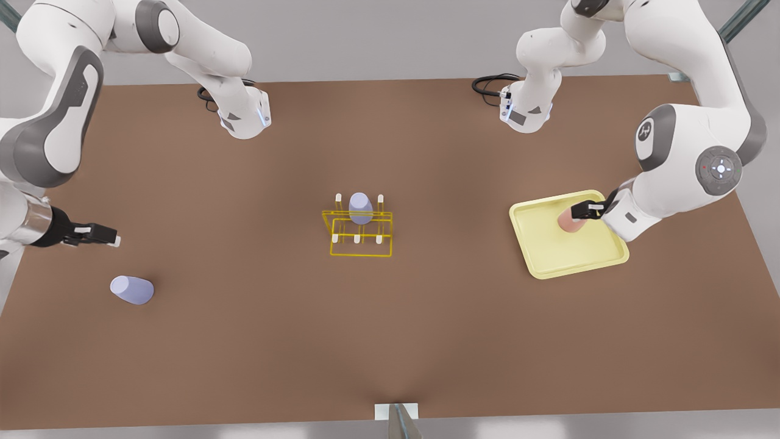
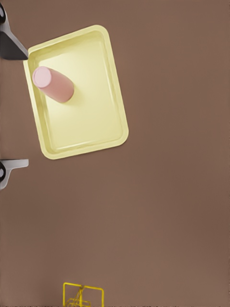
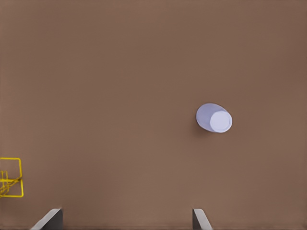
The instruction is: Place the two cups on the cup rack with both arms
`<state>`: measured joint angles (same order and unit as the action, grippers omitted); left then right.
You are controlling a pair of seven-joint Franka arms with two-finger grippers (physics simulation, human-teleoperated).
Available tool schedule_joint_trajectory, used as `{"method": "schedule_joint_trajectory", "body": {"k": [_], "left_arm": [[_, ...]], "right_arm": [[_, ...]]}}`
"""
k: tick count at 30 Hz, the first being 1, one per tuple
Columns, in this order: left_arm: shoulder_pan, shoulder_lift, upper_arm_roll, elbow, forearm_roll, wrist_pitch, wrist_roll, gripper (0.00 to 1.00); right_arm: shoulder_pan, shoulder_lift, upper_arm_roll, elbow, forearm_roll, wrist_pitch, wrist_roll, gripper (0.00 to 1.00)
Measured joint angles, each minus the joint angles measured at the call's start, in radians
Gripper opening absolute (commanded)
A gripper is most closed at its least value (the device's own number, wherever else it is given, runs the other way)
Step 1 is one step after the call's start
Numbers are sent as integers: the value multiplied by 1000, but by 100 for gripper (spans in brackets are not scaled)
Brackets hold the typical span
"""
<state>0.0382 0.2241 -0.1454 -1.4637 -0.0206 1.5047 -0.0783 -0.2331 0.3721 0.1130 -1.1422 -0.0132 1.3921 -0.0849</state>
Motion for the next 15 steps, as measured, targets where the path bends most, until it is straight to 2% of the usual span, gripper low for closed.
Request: {"method": "schedule_joint_trajectory", "body": {"k": [2,3,6,8,15], "left_arm": [[0,-2,1,-22,-2,6,-7,100],[-5,-18,14,-94,3,22,-10,100],[-7,-64,112,-447,42,199,-7,100],[19,-69,160,-600,50,350,7,100],[25,-67,207,-799,59,698,87,100]], "right_arm": [[2,4,0,-1,-3,-8,-6,100],[2,19,-1,-2,-8,-11,-10,100],[-3,166,-11,4,-62,30,-23,100],[-21,246,-55,7,-82,77,-30,100],[-74,384,-81,9,-94,265,-81,100]]}}
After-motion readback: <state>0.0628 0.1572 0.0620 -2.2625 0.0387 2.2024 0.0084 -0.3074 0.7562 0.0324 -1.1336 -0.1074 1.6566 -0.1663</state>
